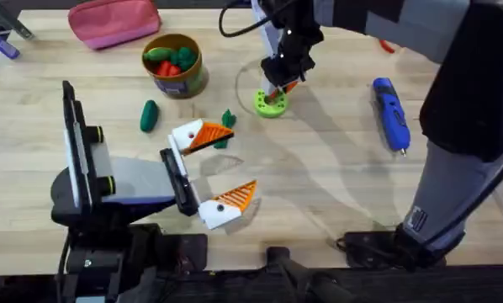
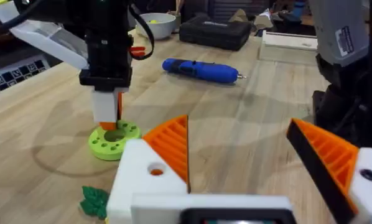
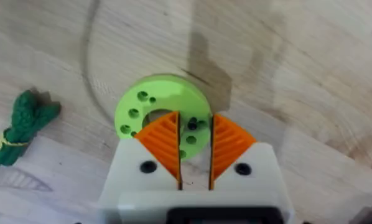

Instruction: Pick up the gripper from the table and insert it into the empty holder that is missing its gripper. Then pick up a screw, insert it into the mounting hole, and use the screwdriver to tighten it. Finally, clean up the table by picking up the vegetable and placing it into the bucket.

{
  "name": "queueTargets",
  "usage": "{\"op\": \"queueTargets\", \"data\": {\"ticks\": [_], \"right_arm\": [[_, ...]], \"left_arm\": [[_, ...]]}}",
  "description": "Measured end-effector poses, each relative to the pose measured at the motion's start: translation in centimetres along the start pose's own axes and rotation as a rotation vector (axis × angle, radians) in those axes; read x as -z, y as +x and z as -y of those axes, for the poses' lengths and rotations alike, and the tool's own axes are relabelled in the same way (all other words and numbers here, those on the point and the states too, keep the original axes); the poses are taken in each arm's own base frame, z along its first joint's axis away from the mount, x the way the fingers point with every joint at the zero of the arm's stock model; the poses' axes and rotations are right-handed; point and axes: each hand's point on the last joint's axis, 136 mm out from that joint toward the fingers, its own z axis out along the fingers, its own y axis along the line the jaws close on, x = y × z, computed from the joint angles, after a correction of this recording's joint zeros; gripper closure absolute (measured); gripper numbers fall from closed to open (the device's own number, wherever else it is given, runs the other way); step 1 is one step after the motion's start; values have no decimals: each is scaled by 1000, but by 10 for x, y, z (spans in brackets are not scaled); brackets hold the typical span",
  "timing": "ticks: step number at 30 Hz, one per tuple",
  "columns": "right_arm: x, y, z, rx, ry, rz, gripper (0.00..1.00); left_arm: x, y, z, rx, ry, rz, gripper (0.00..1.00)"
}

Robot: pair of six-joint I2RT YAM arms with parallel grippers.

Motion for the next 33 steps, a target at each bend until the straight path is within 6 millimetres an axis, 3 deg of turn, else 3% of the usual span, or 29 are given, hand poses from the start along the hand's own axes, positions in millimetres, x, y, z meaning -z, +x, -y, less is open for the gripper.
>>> {"op": "queueTargets", "data": {"ticks": [5,21,33], "right_arm": [[1,-2,2,0,9,5,890],[2,-4,1,0,8,13,994],[1,-4,1,0,6,14,997]], "left_arm": [[0,0,0,0,0,0,15],[0,0,0,0,0,0,15],[0,0,0,0,0,0,15]]}}
